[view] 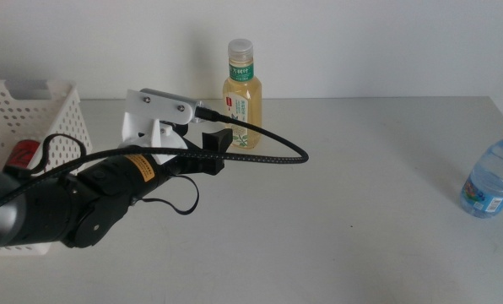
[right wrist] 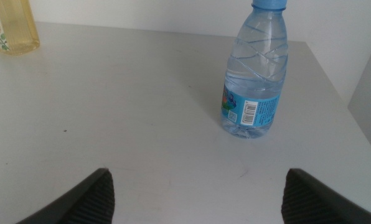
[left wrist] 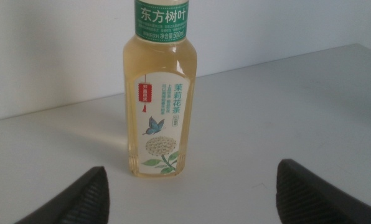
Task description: Use arms to grab the bottles and put them into the dustbin to the left of the table.
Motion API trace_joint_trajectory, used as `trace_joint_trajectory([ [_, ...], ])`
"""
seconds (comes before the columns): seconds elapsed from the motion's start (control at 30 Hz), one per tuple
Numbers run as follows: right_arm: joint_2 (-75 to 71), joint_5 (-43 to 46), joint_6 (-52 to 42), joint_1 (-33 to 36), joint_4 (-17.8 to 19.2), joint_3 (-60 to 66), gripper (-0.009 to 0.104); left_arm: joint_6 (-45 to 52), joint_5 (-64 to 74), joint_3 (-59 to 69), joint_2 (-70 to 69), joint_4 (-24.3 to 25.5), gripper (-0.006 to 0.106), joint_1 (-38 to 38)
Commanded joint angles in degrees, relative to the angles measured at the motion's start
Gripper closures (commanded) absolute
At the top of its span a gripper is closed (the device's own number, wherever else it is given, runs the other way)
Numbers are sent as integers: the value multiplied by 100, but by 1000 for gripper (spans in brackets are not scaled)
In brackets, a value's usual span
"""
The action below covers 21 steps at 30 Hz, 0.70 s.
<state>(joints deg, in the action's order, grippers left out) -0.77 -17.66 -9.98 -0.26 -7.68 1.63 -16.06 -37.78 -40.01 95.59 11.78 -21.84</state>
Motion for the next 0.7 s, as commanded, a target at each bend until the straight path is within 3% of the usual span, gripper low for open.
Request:
trace_joint_trajectory([
  [0.0,-126,430,-68,-38,32,-52,17,-99,-478,-432,28,14,10,-51],
  [0.67,-126,430,-68,-38,32,-52,17,-99,77,-2537,1576,97,11,-39],
])
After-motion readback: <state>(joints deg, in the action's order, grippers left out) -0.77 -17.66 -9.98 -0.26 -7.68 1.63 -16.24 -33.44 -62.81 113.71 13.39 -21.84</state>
